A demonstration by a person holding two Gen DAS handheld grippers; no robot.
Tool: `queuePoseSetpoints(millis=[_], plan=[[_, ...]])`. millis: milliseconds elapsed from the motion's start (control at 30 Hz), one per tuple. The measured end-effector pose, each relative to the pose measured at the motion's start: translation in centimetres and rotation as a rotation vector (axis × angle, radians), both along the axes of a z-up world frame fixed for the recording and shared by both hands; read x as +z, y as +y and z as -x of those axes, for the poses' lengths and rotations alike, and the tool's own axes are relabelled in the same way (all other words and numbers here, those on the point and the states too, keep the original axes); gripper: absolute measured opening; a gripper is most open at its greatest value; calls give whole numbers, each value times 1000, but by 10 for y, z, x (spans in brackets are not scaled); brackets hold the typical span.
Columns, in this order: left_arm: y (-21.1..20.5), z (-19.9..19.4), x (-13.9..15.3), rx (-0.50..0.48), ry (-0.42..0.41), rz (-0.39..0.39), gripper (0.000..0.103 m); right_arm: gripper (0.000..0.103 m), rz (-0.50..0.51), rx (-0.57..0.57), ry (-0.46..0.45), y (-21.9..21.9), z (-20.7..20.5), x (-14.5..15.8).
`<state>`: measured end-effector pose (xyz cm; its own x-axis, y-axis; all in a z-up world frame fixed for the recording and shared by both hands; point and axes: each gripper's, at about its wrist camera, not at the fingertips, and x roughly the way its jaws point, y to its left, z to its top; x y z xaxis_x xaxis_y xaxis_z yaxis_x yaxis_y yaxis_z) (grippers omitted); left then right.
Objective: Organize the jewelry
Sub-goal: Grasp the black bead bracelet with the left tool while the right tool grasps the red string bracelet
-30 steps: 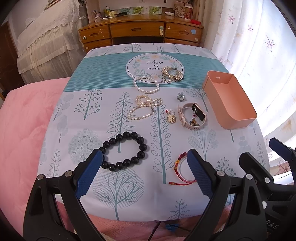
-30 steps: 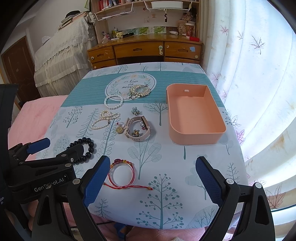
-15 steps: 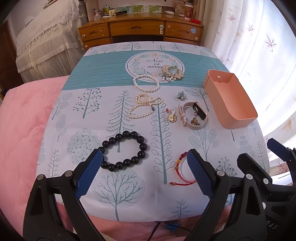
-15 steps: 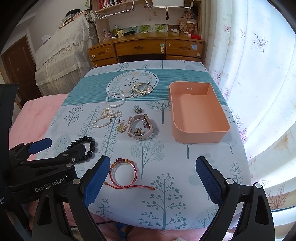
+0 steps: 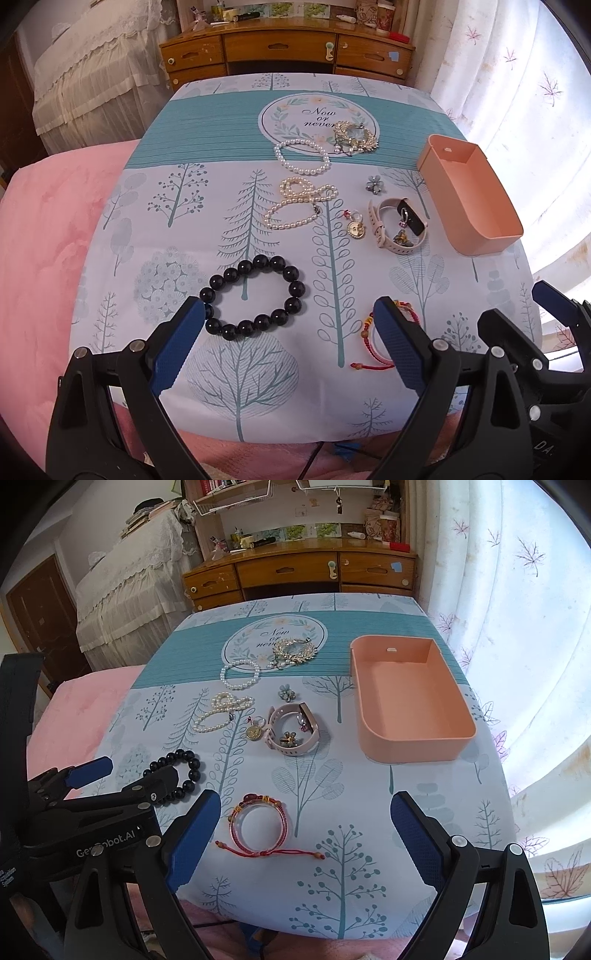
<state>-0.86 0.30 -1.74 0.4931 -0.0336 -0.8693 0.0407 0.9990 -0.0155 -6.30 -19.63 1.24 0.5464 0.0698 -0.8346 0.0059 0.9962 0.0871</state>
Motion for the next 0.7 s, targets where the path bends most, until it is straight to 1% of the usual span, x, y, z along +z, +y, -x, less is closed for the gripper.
queuePoseSetpoints(millis=[133,233,300,333,367,433,533,567,700], plan=[[13,-6,-4,28,18,-1,92,95,-10,-15,34,-2,-6,-7],[29,-14,-5,46,14,-32,92,95,-23,-17,62,-5,-11,-13],[44,-20,-8,62,25,-47,92,94,-31,2,91,-7,-15,-20],[54,-23,-10,78,35,-45,92,92,-28,16,112,-7,-17,-24],[63,-25,-11,92,45,-37,92,85,-25,35,137,-6,-19,-29],[77,-29,-17,104,69,-19,92,78,-21,67,180,-3,-23,-40],[92,-32,-26,98,100,7,92,72,-47,98,235,2,-29,-56],[94,-33,-30,91,108,8,92,69,-55,109,248,5,-30,-60],[92,-37,-43,55,139,-8,92,63,-59,158,289,19,-36,-75]])
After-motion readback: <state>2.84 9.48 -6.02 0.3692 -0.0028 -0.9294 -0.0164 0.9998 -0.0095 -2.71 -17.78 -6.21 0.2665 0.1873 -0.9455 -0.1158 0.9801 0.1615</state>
